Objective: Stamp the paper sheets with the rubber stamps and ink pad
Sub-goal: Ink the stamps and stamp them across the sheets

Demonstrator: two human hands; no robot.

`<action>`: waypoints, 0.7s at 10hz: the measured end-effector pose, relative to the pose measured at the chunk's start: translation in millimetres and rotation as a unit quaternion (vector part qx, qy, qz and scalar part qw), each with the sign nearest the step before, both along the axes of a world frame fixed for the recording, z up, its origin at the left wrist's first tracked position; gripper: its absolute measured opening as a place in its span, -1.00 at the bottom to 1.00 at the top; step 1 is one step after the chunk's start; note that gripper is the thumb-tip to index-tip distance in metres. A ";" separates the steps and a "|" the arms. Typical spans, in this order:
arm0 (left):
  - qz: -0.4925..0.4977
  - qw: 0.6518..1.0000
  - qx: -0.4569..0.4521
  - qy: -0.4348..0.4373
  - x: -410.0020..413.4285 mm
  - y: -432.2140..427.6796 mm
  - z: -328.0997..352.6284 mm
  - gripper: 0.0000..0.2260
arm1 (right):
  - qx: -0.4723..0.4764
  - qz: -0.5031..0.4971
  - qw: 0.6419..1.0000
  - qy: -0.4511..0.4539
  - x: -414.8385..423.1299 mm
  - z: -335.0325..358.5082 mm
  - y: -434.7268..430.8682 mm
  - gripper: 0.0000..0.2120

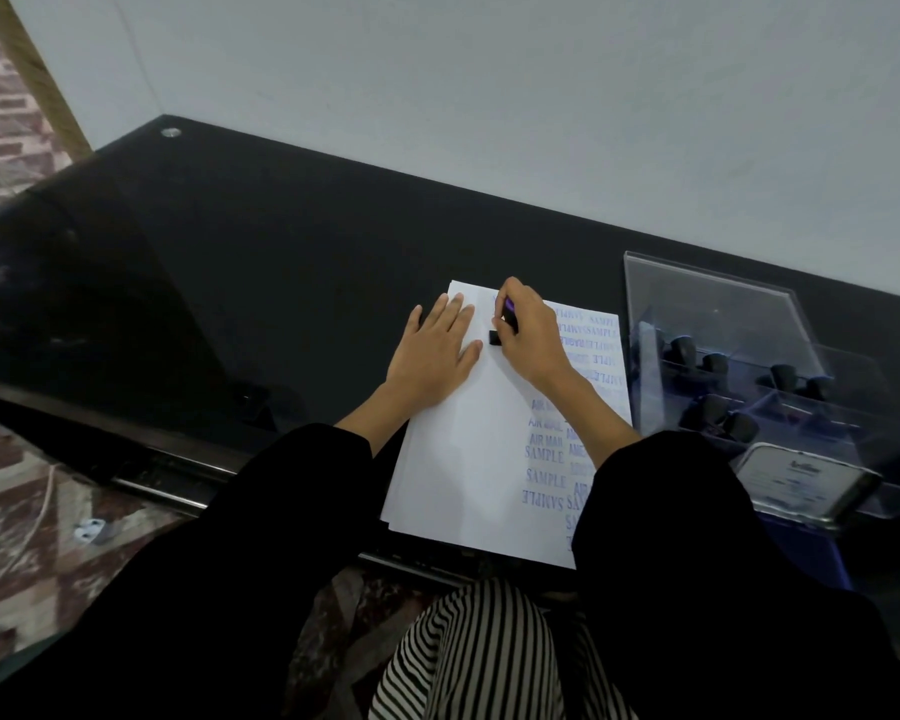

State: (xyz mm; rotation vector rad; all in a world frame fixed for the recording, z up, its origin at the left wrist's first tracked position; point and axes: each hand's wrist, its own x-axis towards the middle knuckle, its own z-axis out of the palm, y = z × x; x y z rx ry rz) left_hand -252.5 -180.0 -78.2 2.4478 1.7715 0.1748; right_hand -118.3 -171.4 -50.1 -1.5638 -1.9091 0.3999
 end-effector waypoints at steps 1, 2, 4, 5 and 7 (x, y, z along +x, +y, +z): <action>0.002 1.000 0.001 0.001 0.3 0.6 -0.9 -0.50 | -0.003 -0.003 1.000 0.007 -0.6 -0.4 -1.0 -0.84; 0.002 1.000 0.002 0.003 0.7 0.8 -0.6 -0.50 | -0.001 -0.008 1.000 0.011 -0.2 -1.0 -1.0 -0.84; 0.001 1.000 0.005 0.000 0.5 -0.3 -0.3 -0.51 | 0.005 -0.010 1.000 0.019 -0.3 -3.3 -1.3 -0.84; 0.000 1.000 0.005 -0.001 0.3 0.0 -0.2 -0.51 | 0.007 -0.009 1.000 0.020 -0.8 -3.2 -1.1 -0.84; 0.001 1.000 0.004 -0.002 0.4 0.3 0.0 -0.51 | 0.003 -0.005 1.000 0.025 -0.8 -2.0 -1.5 -0.84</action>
